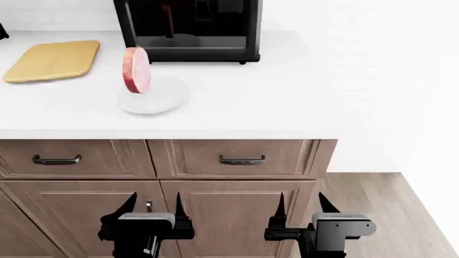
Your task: Pick the ham from the plate and place it on the cutting board. Then pick the condiment bottle from the cabinet and place it next to the cutting board.
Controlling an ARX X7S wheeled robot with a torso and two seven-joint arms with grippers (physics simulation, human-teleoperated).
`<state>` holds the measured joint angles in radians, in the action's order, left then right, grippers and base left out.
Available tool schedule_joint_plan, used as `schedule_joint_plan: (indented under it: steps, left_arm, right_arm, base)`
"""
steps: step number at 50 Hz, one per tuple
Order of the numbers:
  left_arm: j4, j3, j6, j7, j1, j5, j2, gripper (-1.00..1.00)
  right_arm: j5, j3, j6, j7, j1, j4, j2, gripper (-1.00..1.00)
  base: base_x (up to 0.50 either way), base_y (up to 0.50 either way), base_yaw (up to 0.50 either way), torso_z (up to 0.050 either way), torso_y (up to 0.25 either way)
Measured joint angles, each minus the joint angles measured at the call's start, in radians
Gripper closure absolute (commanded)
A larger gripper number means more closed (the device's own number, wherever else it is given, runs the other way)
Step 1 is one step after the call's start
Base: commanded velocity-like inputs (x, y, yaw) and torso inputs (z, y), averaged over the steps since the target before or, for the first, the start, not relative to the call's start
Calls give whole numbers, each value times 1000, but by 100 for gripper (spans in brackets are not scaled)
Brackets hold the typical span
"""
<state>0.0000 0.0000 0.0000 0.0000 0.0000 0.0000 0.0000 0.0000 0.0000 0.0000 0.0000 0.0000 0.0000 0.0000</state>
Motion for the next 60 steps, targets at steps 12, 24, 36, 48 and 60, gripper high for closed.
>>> schedule_joint_plan:
  steps: [12, 24, 36, 48, 60]
  left_arm:
    - [6, 27, 4, -28, 4, -25, -22, -100]
    - [17, 52, 22, -48, 11, -57, -50, -100]
    - [27, 71, 30, -62, 14, -83, -71, -100]
    - [25, 87, 35, -77, 12, -101, -87, -100]
    - [34, 97, 26, -92, 7, -120, -104, -100]
  right_arm:
    - [8, -38, 11, 26, -7, -20, 28, -100]
    - [17, -78, 12, 47, -5, -23, 54, -100]
    - [30, -102, 8, 65, -1, -18, 71, -100]
    - [43, -121, 3, 80, 4, -12, 87, -100]
    - [54, -141, 3, 92, 8, -11, 101, -100]
  base:
    - [0, 333, 0, 0, 0]
    - [0, 500, 0, 28, 26]
    - [0, 500, 0, 50, 51]
    - [0, 500, 0, 50, 51]
    - [0, 498, 0, 50, 51]
